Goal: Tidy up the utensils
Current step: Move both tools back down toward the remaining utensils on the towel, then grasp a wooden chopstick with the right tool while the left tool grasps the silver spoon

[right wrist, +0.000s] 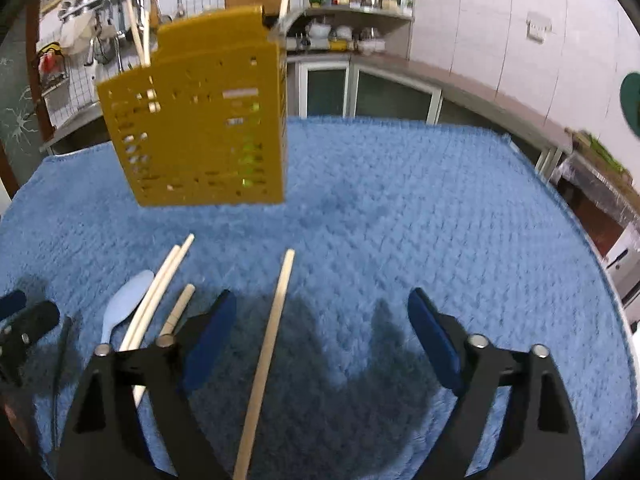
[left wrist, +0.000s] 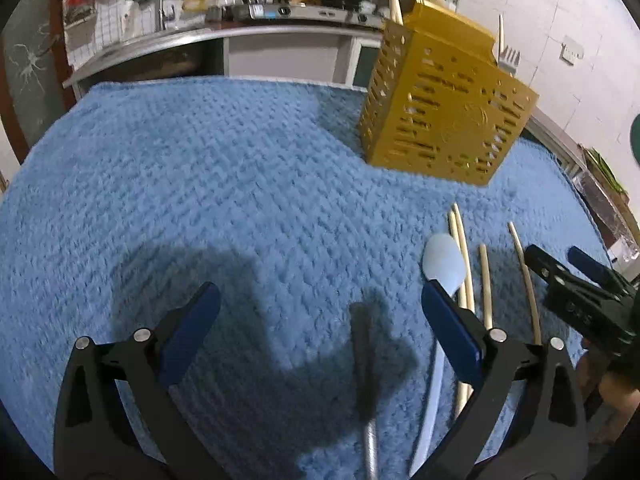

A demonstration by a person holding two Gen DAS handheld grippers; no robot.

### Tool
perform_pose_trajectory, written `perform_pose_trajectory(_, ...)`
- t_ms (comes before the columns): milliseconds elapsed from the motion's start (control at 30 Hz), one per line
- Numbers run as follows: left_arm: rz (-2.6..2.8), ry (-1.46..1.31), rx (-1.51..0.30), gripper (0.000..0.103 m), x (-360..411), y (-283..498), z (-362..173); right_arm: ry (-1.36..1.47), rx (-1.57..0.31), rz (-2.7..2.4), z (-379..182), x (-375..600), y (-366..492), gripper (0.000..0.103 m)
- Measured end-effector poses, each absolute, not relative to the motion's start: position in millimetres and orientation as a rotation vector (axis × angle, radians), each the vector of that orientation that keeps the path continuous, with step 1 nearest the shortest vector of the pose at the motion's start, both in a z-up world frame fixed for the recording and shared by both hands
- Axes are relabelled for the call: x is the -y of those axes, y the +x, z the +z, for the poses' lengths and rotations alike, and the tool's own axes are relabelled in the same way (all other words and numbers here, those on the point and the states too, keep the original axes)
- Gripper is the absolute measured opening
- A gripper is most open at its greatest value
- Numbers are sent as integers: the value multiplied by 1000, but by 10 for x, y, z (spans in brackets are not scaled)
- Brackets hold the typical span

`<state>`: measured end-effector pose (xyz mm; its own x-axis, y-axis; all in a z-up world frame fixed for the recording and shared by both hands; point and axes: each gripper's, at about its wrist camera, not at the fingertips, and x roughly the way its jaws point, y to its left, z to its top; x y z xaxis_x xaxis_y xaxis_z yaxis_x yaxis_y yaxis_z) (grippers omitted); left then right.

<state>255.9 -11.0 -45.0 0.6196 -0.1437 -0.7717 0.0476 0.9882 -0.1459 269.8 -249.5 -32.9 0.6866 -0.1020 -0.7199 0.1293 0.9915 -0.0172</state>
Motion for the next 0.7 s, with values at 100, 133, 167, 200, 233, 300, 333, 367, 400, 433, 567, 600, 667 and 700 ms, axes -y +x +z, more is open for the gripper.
perform_pose_trajectory(100,-128,-98,-943,73,151,2580,-502,35,-839,-122,-386,2481,2762,45)
perform_pose_trajectory(133,-126,-95,-950,67,155,2585,-513,36,-842,-117,-397,2477,2773,45)
perform_pose_trajectory(167,-120,-90,-948,65,156,2585,-515,35,-846,-112,-399,2466,2777,45)
perform_pose_trajectory(200,-120,-92,-942,64,155,2580,-508,33,-848,-109,-394,2453,2774,45)
perform_pose_trajectory(233,-125,-97,-942,61,154,2580,-502,35,-847,-105,-388,2444,2771,45)
perform_pose_trajectory(300,-139,-113,-944,55,158,2575,-482,48,-853,-93,-386,2424,2776,45)
perform_pose_trajectory(333,-141,-112,-946,50,168,2573,-480,45,-863,-89,-401,2401,2785,45)
perform_pose_trajectory(367,-146,-103,-950,46,190,2568,-484,36,-868,-88,-415,2379,2789,45)
perform_pose_trajectory(400,-148,-81,-959,45,227,2562,-497,23,-875,-88,-441,2352,2794,44)
perform_pose_trajectory(433,-140,-60,-958,41,251,2549,-499,18,-875,-88,-456,2342,2793,42)
perform_pose_trajectory(567,-138,-17,-963,25,308,2534,-502,27,-856,-84,-426,2358,2783,7)
perform_pose_trajectory(600,-138,-26,-968,23,294,2533,-500,32,-861,-78,-431,2365,2777,7)
perform_pose_trajectory(667,-137,-42,-979,20,264,2532,-495,41,-866,-74,-439,2373,2761,7)
perform_pose_trajectory(700,-138,-50,-985,20,258,2531,-490,44,-869,-72,-440,2374,2762,7)
